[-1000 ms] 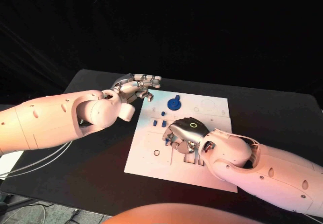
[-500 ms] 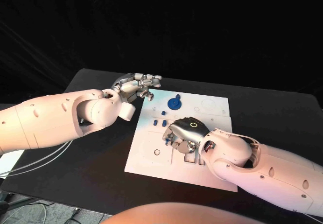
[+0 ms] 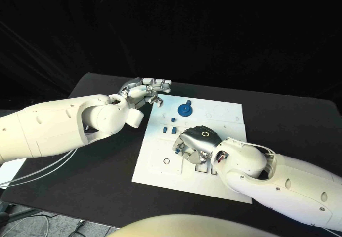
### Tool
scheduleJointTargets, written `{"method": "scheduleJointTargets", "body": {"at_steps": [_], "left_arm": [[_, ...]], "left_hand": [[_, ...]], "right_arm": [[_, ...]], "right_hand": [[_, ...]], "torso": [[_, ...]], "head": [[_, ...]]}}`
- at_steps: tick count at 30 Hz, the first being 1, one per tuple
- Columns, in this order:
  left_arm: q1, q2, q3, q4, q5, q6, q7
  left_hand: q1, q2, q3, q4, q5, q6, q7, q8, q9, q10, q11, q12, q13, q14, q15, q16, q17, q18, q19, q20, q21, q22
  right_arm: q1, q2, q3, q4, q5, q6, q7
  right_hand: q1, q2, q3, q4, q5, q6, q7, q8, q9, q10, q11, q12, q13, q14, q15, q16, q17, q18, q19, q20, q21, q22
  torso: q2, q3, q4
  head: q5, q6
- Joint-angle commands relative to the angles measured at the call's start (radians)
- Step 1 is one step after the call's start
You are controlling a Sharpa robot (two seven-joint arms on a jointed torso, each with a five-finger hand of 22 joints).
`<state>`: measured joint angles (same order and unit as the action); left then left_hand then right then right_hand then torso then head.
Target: Assemble the parts on the task board
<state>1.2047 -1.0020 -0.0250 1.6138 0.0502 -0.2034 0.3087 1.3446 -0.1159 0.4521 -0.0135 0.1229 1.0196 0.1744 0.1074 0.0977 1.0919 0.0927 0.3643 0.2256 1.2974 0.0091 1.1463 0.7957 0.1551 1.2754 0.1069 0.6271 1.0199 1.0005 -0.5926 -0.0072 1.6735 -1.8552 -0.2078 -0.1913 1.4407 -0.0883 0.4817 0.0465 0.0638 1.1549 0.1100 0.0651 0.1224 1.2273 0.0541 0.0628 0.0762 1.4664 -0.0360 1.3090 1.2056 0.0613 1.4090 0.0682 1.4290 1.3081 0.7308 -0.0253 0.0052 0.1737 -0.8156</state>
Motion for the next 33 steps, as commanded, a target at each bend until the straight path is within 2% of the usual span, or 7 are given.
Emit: {"method": "scheduleJointTargets", "body": {"at_steps": [1,13,15,22,27,33], "left_arm": [[0.0,0.002,0.001,0.001,-0.003,0.022,0.003],[0.0,0.003,0.001,0.0,-0.003,0.023,0.002],[0.0,0.003,0.001,0.0,-0.003,0.022,0.002],[0.001,0.003,0.001,0.001,-0.004,0.025,-0.001],[0.001,0.002,0.001,0.0,-0.005,0.027,-0.003],[0.001,0.001,0.001,0.0,-0.005,0.028,-0.004]], "left_hand": [[-0.004,0.007,-0.007,0.0,0.005,-0.008,0.0,0.004,-0.002,-0.01,-0.001,0.003,0.001,-0.006,0.0,-0.007,-0.001,0.011,-0.005,0.001,-0.004,-0.001],[-0.004,0.007,-0.007,0.0,0.005,-0.009,0.001,0.004,-0.002,-0.011,0.0,0.004,0.001,-0.006,0.0,-0.006,-0.001,0.011,-0.005,0.002,-0.005,-0.002],[-0.004,0.007,-0.007,0.0,0.005,-0.009,0.001,0.004,-0.002,-0.011,0.0,0.004,0.001,-0.006,0.0,-0.006,-0.001,0.011,-0.005,0.002,-0.005,-0.002],[-0.005,0.006,-0.008,0.0,0.005,-0.01,0.001,0.004,-0.002,-0.013,0.0,0.006,0.002,-0.007,0.001,-0.007,-0.003,0.011,-0.005,0.002,-0.007,-0.003],[-0.005,0.006,-0.009,0.0,0.004,-0.011,0.002,0.004,-0.002,-0.014,0.001,0.007,0.002,-0.008,0.001,-0.008,-0.005,0.011,-0.006,0.002,-0.008,-0.004],[-0.006,0.006,-0.01,0.001,0.004,-0.012,0.002,0.004,-0.003,-0.016,0.001,0.008,0.002,-0.008,0.001,-0.008,-0.005,0.011,-0.007,0.002,-0.012,-0.006]], "right_arm": [[-0.001,0.0,-0.001,0.0,-0.005,0.023,0.0],[-0.001,0.002,-0.001,-0.004,-0.011,0.048,-0.022],[-0.001,0.005,-0.001,-0.007,-0.012,0.053,-0.031],[-0.001,0.014,-0.001,-0.017,-0.016,0.039,-0.054],[-0.001,0.016,-0.002,-0.018,-0.018,0.022,-0.057],[-0.001,0.013,-0.002,-0.016,-0.019,0.01,-0.053]], "right_hand": [[-0.007,0.001,-0.001,-0.004,0.002,-0.001,0.007,0.003,0.001,0.002,0.003,0.002,0.0,0.047,0.006,0.002,-0.002,-0.007,-0.001,0.008,-0.003,0.058],[-0.02,-0.003,-0.003,-0.004,0.0,-0.011,0.011,-0.002,-0.001,-0.009,0.007,-0.002,-0.005,0.045,0.013,-0.001,-0.007,-0.005,-0.008,0.013,-0.008,0.051],[-0.032,-0.009,-0.007,-0.001,-0.001,-0.024,0.015,-0.004,-0.004,-0.023,0.012,-0.002,-0.009,0.043,0.019,-0.004,-0.013,-0.004,-0.014,0.017,-0.013,0.045],[-0.065,-0.033,-0.02,0.007,0.002,-0.098,0.032,-0.005,-0.023,-0.118,0.044,-0.001,-0.015,0.037,0.051,-0.014,-0.032,0.004,-0.041,0.043,-0.037,0.013],[-0.067,-0.04,-0.029,0.002,0.002,-0.128,0.02,-0.004,-0.034,-0.162,0.056,0.003,-0.014,0.034,0.061,-0.018,-0.042,0.009,-0.056,0.054,-0.052,-0.005],[-0.067,-0.04,-0.03,0.001,0.002,-0.13,0.018,-0.004,-0.035,-0.164,0.056,0.003,-0.014,0.033,0.061,-0.019,-0.042,0.01,-0.057,0.055,-0.053,-0.007]], "torso": [[0.0,0.0,-0.0005],[0.001,-0.0002,-0.0004],[0.001,-0.0002,-0.0002],[0.0,-0.0002,0.0003],[-0.001,-0.0007,-0.0003],[0.0,-0.0006,0.0005]], "head": [[0.001,-0.001],[0.004,-0.005],[0.003,-0.005],[0.003,-0.007],[0.004,-0.008],[0.003,-0.008]]}}
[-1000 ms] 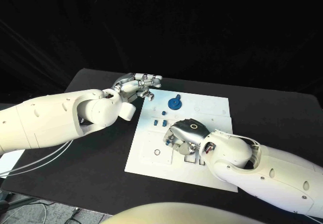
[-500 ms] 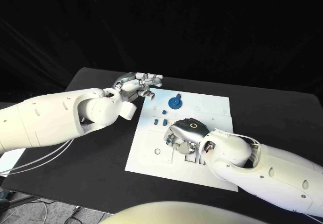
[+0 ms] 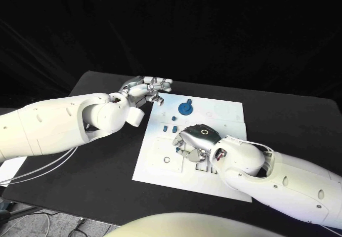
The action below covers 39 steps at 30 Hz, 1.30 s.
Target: Assemble the parts on the task board
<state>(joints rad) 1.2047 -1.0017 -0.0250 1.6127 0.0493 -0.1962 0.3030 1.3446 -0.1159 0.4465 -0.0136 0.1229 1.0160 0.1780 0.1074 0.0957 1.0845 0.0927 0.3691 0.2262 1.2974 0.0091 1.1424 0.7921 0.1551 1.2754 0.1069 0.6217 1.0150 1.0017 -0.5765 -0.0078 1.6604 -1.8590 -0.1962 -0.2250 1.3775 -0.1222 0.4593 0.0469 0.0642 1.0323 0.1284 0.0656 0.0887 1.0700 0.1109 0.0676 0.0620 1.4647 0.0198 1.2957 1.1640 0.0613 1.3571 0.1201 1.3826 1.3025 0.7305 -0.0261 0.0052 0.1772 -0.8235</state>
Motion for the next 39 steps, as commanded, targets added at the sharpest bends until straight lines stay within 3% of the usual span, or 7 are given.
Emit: {"method": "scheduleJointTargets", "body": {"at_steps": [1,8,14,20,29,33,39], "left_arm": [[0.001,0.001,0.001,0.001,-0.004,0.021,0.001],[0.001,-0.001,0.0,0.0,-0.005,0.022,0.0],[0.001,-0.004,0.0,0.0,-0.005,0.022,0.0],[0.001,-0.005,0.0,0.001,-0.006,0.023,0.0],[0.0,-0.01,0.0,0.003,-0.007,0.023,0.0],[0.0,-0.01,-0.001,0.002,-0.007,0.024,0.0],[0.0,-0.008,-0.003,0.001,-0.007,0.026,-0.001]], "left_hand": [[-0.006,0.006,-0.005,0.001,0.004,-0.008,-0.002,0.004,-0.001,-0.008,0.001,0.003,0.002,-0.008,0.001,-0.004,-0.002,0.011,-0.007,0.002,-0.006,-0.001],[-0.006,0.006,-0.005,0.001,0.004,-0.008,-0.002,0.004,-0.001,-0.008,0.001,0.003,0.002,-0.008,0.001,-0.004,-0.002,0.011,-0.007,0.002,-0.006,-0.001],[-0.006,0.006,-0.005,0.001,0.004,-0.008,-0.002,0.004,-0.001,-0.008,0.001,0.003,0.002,-0.008,0.001,-0.004,-0.002,0.011,-0.007,0.002,-0.006,-0.001],[-0.006,0.006,-0.005,0.001,0.004,-0.008,-0.002,0.004,-0.001,-0.008,0.001,0.003,0.002,-0.008,0.001,-0.004,-0.002,0.011,-0.007,0.002,-0.006,-0.001],[-0.006,0.006,-0.006,0.0,0.004,-0.009,-0.001,0.005,-0.001,-0.011,0.001,0.005,0.002,-0.01,0.002,-0.005,-0.004,0.012,-0.008,0.003,-0.01,-0.003],[-0.006,0.006,-0.006,0.0,0.004,-0.009,-0.001,0.005,-0.001,-0.011,0.001,0.005,0.002,-0.01,0.002,-0.005,-0.004,0.012,-0.008,0.003,-0.01,-0.003],[-0.006,0.006,-0.006,0.0,0.004,-0.009,-0.001,0.005,-0.001,-0.011,0.001,0.005,0.002,-0.01,0.002,-0.005,-0.004,0.012,-0.008,0.003,-0.01,-0.003]], "right_arm": [[-0.002,-0.005,-0.002,-0.002,-0.015,-0.005,-0.019],[-0.002,-0.043,-0.001,0.03,-0.015,-0.035,-0.015],[0.004,-0.102,0.01,0.083,-0.015,-0.072,-0.019],[0.025,-0.167,0.02,0.128,-0.045,-0.117,-0.044],[0.068,-0.285,0.03,0.156,-0.037,-0.067,-0.081],[0.075,-0.317,0.031,0.161,-0.038,-0.042,-0.087],[0.078,-0.323,0.032,0.157,-0.039,-0.021,-0.091]], "right_hand": [[-0.004,-0.006,-0.008,0.0,0.002,-0.007,0.0,-0.005,-0.001,-0.007,0.0,-0.001,0.0,0.035,0.006,-0.005,-0.001,0.01,-0.005,0.004,-0.007,-0.001],[-0.002,-0.003,-0.008,-0.001,0.003,-0.003,-0.002,-0.002,-0.001,-0.004,-0.001,0.003,0.001,0.034,0.006,-0.008,-0.005,0.01,-0.005,0.005,-0.008,-0.002],[-0.003,-0.006,-0.01,-0.002,0.004,-0.005,-0.001,-0.002,-0.002,-0.002,-0.002,0.006,0.002,0.033,0.005,-0.009,-0.008,0.011,-0.006,0.006,-0.009,-0.003],[-0.009,-0.013,-0.018,-0.001,-0.002,-0.013,-0.005,-0.004,-0.005,-0.004,-0.002,0.009,0.001,0.032,0.005,-0.009,-0.008,0.01,-0.004,0.008,-0.007,-0.001],[-0.018,-0.031,-0.048,0.005,-0.01,-0.034,-0.019,-0.005,-0.015,-0.039,-0.009,0.002,0.0,0.032,-0.003,-0.01,-0.013,0.012,-0.006,0.003,-0.012,-0.006],[-0.016,-0.034,-0.067,0.009,-0.01,-0.043,-0.024,-0.004,-0.018,-0.057,-0.015,0.001,0.001,0.032,-0.018,-0.011,-0.016,0.013,-0.007,-0.007,-0.015,-0.008],[-0.013,-0.032,-0.073,0.011,-0.01,-0.044,-0.028,-0.003,-0.019,-0.063,-0.018,0.002,0.001,0.032,-0.022,-0.011,-0.018,0.013,-0.008,-0.012,-0.016,-0.01]], "torso": [[0.0,0.0002,0.0003],[0.0,0.0007,-0.0009],[0.0,0.0008,-0.003],[0.0,0.0011,-0.0017],[0.0,0.0007,-0.0041],[0.002,0.0012,-0.0052],[0.0,0.001,-0.0022]], "head": [[0.0,0.0],[-0.001,0.002],[-0.004,0.005],[-0.015,0.013],[-0.034,0.027],[-0.039,0.031],[-0.042,0.033]]}}
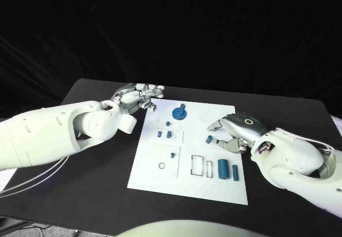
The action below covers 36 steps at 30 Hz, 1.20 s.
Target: Assemble the parts on the task board
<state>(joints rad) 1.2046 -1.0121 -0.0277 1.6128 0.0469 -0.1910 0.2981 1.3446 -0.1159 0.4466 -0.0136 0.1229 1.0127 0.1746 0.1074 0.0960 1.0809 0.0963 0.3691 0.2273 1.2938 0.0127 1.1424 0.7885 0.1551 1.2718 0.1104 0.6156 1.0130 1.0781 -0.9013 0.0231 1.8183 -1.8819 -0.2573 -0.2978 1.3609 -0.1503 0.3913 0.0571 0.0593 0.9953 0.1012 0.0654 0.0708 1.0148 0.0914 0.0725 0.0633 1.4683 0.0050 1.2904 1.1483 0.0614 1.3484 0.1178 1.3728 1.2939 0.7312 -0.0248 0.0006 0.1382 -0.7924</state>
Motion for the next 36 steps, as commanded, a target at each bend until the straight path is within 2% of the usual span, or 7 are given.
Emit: {"method": "scheduleJointTargets", "body": {"at_steps": [1,9,13,16,18,23,36], "left_arm": [[0.0,0.002,0.0,0.001,-0.005,0.022,0.004],[0.0,0.003,-0.001,0.001,-0.005,0.023,0.003],[0.0,0.002,-0.001,0.001,-0.005,0.023,0.002],[0.0,0.002,-0.001,0.002,-0.005,0.022,0.002],[0.0,0.001,-0.001,0.002,-0.005,0.022,0.002],[0.0,0.002,-0.001,0.002,-0.005,0.022,0.002],[0.0,0.001,-0.001,0.002,-0.005,0.022,0.001]], "left_hand": [[-0.006,0.006,-0.006,0.0,0.004,-0.006,0.002,0.005,-0.001,-0.007,-0.002,0.005,0.001,-0.006,-0.002,-0.005,-0.001,0.012,-0.004,-0.001,-0.003,-0.001],[-0.006,0.006,-0.006,0.0,0.004,-0.006,0.002,0.005,-0.001,-0.007,-0.002,0.005,0.001,-0.006,-0.002,-0.005,-0.001,0.012,-0.004,-0.001,-0.003,-0.001],[-0.006,0.006,-0.006,0.0,0.004,-0.006,0.002,0.005,-0.001,-0.007,-0.002,0.005,0.001,-0.006,-0.002,-0.005,-0.001,0.012,-0.004,-0.001,-0.003,-0.001],[-0.006,0.006,-0.006,0.0,0.004,-0.006,0.002,0.005,-0.001,-0.007,-0.002,0.005,0.001,-0.006,-0.002,-0.005,-0.001,0.012,-0.004,-0.001,-0.003,-0.001],[-0.007,0.007,-0.007,0.001,0.004,-0.007,0.002,0.005,-0.002,-0.009,-0.002,0.007,0.002,-0.007,-0.001,-0.005,-0.002,0.012,-0.005,0.0,-0.005,-0.002],[-0.007,0.007,-0.007,0.001,0.004,-0.007,0.002,0.005,-0.002,-0.009,-0.002,0.007,0.002,-0.007,-0.001,-0.005,-0.002,0.012,-0.005,0.0,-0.005,-0.002],[-0.007,0.007,-0.007,0.001,0.004,-0.007,0.002,0.005,-0.002,-0.009,-0.002,0.007,0.002,-0.007,-0.001,-0.005,-0.002,0.012,-0.005,0.0,-0.005,-0.002]], "right_arm": [[0.001,0.004,0.001,-0.004,-0.017,0.043,-0.021],[0.001,0.031,0.0,-0.029,-0.018,0.071,-0.022],[0.0,0.041,0.0,-0.039,-0.016,0.09,-0.015],[-0.001,0.046,0.0,-0.043,-0.015,0.107,-0.011],[-0.001,0.052,0.0,-0.047,-0.015,0.115,-0.007],[-0.003,0.062,-0.001,-0.051,-0.014,0.119,-0.001],[-0.003,0.081,-0.002,-0.077,-0.015,0.13,-0.002]], "right_hand": [[0.004,-0.003,-0.005,0.001,-0.005,-0.007,-0.001,-0.003,-0.001,-0.008,0.001,-0.003,0.0,0.028,-0.007,-0.006,-0.002,0.013,0.001,-0.01,-0.007,-0.001],[0.016,0.014,-0.003,0.003,-0.005,-0.001,-0.004,0.0,0.0,0.002,-0.002,0.007,0.002,0.029,-0.008,-0.007,-0.003,0.012,0.002,-0.015,-0.008,-0.001],[0.022,0.027,0.003,0.006,-0.004,0.021,0.001,0.006,0.003,0.03,-0.009,0.021,0.002,0.03,-0.014,-0.006,-0.004,0.012,0.004,-0.019,-0.007,0.0],[0.026,0.037,0.011,0.009,-0.004,0.05,-0.004,0.014,0.007,0.051,-0.025,0.029,0.001,0.031,-0.032,-0.005,-0.004,0.012,0.007,-0.027,-0.006,0.002],[0.024,0.042,0.016,0.013,-0.006,0.069,-0.008,0.019,0.01,0.07,-0.029,0.034,0.001,0.032,-0.037,-0.004,-0.002,0.011,0.009,-0.033,-0.004,0.005],[0.025,0.048,0.021,0.016,-0.006,0.089,-0.008,0.023,0.014,0.09,-0.033,0.037,0.001,0.033,-0.039,-0.004,-0.002,0.009,0.013,-0.038,-0.002,0.009],[0.025,0.052,0.024,0.019,-0.007,0.101,-0.006,0.024,0.016,0.102,-0.034,0.037,0.001,0.034,-0.041,-0.003,-0.001,0.009,0.015,-0.04,0.0,0.011]], "torso": [[-0.001,-0.0004,0.0029],[0.001,-0.0013,0.0026],[0.0,-0.0014,0.0026],[0.0,-0.0018,0.0021],[0.0,-0.002,0.0017],[0.0,-0.0008,0.0022],[0.0,-0.0012,0.0021]], "head": [[-0.003,0.003],[-0.002,0.002],[-0.001,0.001],[-0.001,-0.001],[-0.001,-0.003],[0.0,-0.003],[0.002,-0.006]]}}
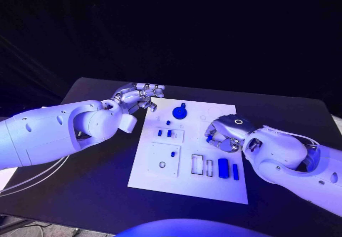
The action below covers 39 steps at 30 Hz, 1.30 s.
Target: Assemble the parts on the task board
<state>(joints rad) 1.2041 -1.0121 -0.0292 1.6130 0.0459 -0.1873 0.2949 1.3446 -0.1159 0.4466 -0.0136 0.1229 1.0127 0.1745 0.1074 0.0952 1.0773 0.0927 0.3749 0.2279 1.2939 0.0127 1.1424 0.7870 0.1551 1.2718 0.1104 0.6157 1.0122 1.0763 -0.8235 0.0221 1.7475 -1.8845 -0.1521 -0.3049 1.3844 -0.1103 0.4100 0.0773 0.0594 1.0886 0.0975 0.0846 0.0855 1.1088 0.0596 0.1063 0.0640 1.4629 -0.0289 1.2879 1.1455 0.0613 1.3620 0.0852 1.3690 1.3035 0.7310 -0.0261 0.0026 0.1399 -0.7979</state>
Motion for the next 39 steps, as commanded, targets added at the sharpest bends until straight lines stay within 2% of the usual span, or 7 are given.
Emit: {"method": "scheduleJointTargets", "body": {"at_steps": [1,9,16,25,32,35,39], "left_arm": [[0.0,0.001,0.0,0.002,-0.004,0.018,0.004],[0.0,0.001,0.0,0.002,-0.004,0.019,0.002],[0.0,0.001,0.0,0.002,-0.004,0.019,0.002],[0.0,0.002,0.0,0.001,-0.004,0.019,0.002],[0.0,0.002,0.0,-0.001,-0.004,0.02,0.001],[0.0,0.001,0.0,-0.002,-0.004,0.02,0.001],[0.0,0.002,0.0,-0.001,-0.004,0.021,0.001]], "left_hand": [[-0.007,0.007,-0.007,0.001,0.004,-0.007,0.002,0.005,-0.001,-0.005,0.001,0.002,0.001,-0.007,-0.001,-0.005,-0.001,0.012,-0.005,0.0,-0.005,-0.001],[-0.007,0.007,-0.007,0.001,0.004,-0.007,0.002,0.005,-0.001,-0.005,0.001,0.002,0.001,-0.007,-0.001,-0.005,-0.001,0.012,-0.005,0.0,-0.005,-0.001],[-0.007,0.007,-0.007,0.001,0.004,-0.007,0.002,0.005,-0.001,-0.005,0.001,0.002,0.001,-0.007,-0.001,-0.005,-0.001,0.012,-0.005,0.0,-0.005,-0.001],[-0.007,0.007,-0.007,0.001,0.004,-0.007,0.002,0.005,-0.001,-0.005,0.001,0.002,0.001,-0.007,-0.001,-0.005,-0.001,0.012,-0.005,0.0,-0.005,-0.001],[-0.007,0.007,-0.007,0.001,0.004,-0.007,0.002,0.005,-0.001,-0.005,0.001,0.002,0.001,-0.007,-0.001,-0.005,-0.001,0.012,-0.005,0.0,-0.005,-0.001],[-0.007,0.007,-0.007,0.001,0.004,-0.007,0.002,0.005,-0.001,-0.005,0.001,0.002,0.001,-0.007,-0.001,-0.005,-0.001,0.012,-0.005,0.0,-0.005,-0.001],[-0.007,0.007,-0.007,0.001,0.004,-0.007,0.002,0.005,-0.001,-0.005,0.001,0.002,0.001,-0.007,-0.001,-0.005,-0.001,0.012,-0.005,0.0,-0.005,-0.001]], "right_arm": [[-0.001,0.005,-0.001,-0.01,-0.014,0.025,0.005],[-0.001,0.016,-0.002,-0.032,-0.019,0.022,0.002],[-0.001,0.016,-0.002,-0.027,-0.026,-0.011,0.008],[-0.001,-0.002,0.0,0.003,-0.017,-0.056,0.011],[0.012,-0.028,0.013,0.043,0.003,-0.071,0.006],[0.016,-0.027,0.017,0.056,0.012,-0.076,0.008],[0.018,-0.01,0.018,0.074,0.022,-0.075,0.015]], "right_hand": [[0.003,0.013,0.007,-0.002,-0.007,0.01,-0.002,0.006,0.001,0.011,-0.003,0.003,0.0,0.039,-0.007,0.0,0.002,0.009,0.002,-0.008,0.004,0.002],[0.022,0.026,0.023,-0.013,-0.007,0.025,0.001,0.005,0.004,0.031,-0.004,0.0,0.0,0.04,-0.005,0.002,0.003,0.007,0.008,-0.01,0.008,0.009],[0.033,0.038,0.034,-0.023,-0.008,0.046,0.004,0.01,0.011,0.06,-0.004,0.003,0.002,0.041,-0.003,0.005,0.005,0.003,0.018,-0.008,0.018,0.022],[0.025,0.041,0.033,-0.019,-0.009,0.053,0.005,0.011,0.014,0.072,-0.003,0.001,0.002,0.04,0.001,0.005,0.004,0.002,0.021,-0.005,0.021,0.025],[0.022,0.038,0.031,-0.018,-0.009,0.054,0.005,0.011,0.015,0.074,-0.003,-0.001,0.002,0.041,0.003,0.006,0.006,0.002,0.023,-0.003,0.022,0.028],[0.022,0.038,0.03,-0.018,-0.009,0.055,0.005,0.01,0.015,0.076,-0.002,-0.001,0.002,0.041,0.005,0.006,0.006,0.001,0.023,-0.002,0.023,0.028],[0.022,0.037,0.03,-0.019,-0.009,0.055,0.005,0.01,0.016,0.077,-0.001,-0.002,0.002,0.041,0.006,0.007,0.006,0.001,0.023,-0.002,0.023,0.028]], "torso": [[0.0,0.0,0.0005],[0.0,0.0001,0.0006],[-0.001,0.0,-0.0007],[-0.001,-0.0003,0.0009],[-0.001,0.0,-0.0003],[0.0,0.0001,-0.0019],[0.0,-0.0005,-0.0004]], "head": [[0.001,-0.001],[0.001,-0.002],[0.001,-0.003],[0.0,-0.001],[0.0,0.001],[0.001,0.003],[0.0,0.002]]}}
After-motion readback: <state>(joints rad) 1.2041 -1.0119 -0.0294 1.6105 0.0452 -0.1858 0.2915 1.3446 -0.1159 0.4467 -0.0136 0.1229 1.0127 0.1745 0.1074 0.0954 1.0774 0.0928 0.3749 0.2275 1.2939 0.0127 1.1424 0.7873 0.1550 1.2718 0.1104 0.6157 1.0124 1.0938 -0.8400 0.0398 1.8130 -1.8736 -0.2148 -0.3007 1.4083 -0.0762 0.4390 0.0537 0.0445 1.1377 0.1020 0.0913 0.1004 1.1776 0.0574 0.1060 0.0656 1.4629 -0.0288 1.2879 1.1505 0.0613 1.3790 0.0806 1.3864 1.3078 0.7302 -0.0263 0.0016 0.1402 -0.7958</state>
